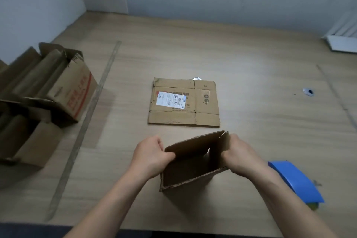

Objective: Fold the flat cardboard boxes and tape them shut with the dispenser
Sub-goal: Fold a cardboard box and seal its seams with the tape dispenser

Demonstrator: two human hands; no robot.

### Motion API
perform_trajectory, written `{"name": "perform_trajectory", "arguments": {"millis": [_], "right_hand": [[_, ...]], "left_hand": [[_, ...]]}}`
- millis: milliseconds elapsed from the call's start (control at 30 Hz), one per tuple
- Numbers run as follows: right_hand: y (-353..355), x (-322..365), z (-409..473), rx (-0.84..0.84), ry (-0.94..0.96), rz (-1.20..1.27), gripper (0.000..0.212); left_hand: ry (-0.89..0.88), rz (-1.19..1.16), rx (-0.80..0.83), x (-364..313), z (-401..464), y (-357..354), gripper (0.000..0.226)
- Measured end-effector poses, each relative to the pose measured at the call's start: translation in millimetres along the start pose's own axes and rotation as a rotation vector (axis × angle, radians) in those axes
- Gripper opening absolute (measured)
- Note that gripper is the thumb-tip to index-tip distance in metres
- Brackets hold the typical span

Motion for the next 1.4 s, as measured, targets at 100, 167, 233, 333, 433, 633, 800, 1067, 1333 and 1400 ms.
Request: {"name": "perform_trajectory", "arguments": {"millis": [100,167,233,333,433,633,800,1067,1333,1400], "right_hand": [[1,1,0,0.032,0.042,-0.068,0.024],[2,3,-3,0.063,0.081,-0.154,0.019],[0,3,-8,0.092,0.118,-0.25,0.014],[-6,-1,-14,0.12,0.152,-0.318,0.017],[-17,-16,-9,0.192,0.108,-0.28,0.025],[-36,-40,0,0.229,0.064,-0.189,0.017],[-40,-50,2,0.159,0.016,-0.072,0.025],[-42,-61,6,0.131,-0.09,0.093,0.014],[-39,-60,2,-0.029,-0.053,0.074,0.014],[-39,-61,3,-0.051,-0.061,0.079,0.013]], "left_hand": [[0.041,-0.02,-0.04,7,-4,-6,0.026],[0.078,-0.032,-0.131,6,-1,-3,0.024],[0.103,-0.038,-0.219,2,3,1,0.023],[0.129,-0.014,-0.304,-9,8,4,0.028],[0.104,0.083,-0.29,-20,11,-10,0.033],[0.046,0.24,-0.266,-20,5,-39,0.023],[-0.043,0.266,-0.262,-30,-1,-48,0.021],[-0.252,0.325,-0.071,-37,-18,-91,0.028],[-0.332,-0.041,0.03,-17,-21,-82,0.031],[-0.361,-0.119,0.092,-11,-26,-86,0.039]]}}
Point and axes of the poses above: each hand's wrist, its own z-axis towards the middle knuckle, its own y-axis out of the back of the hand, x = y × z, the point moved 9 cm from there along z, towards the middle knuckle, and after that the axes turned 12 degrees about z, right-handed, at the moved point
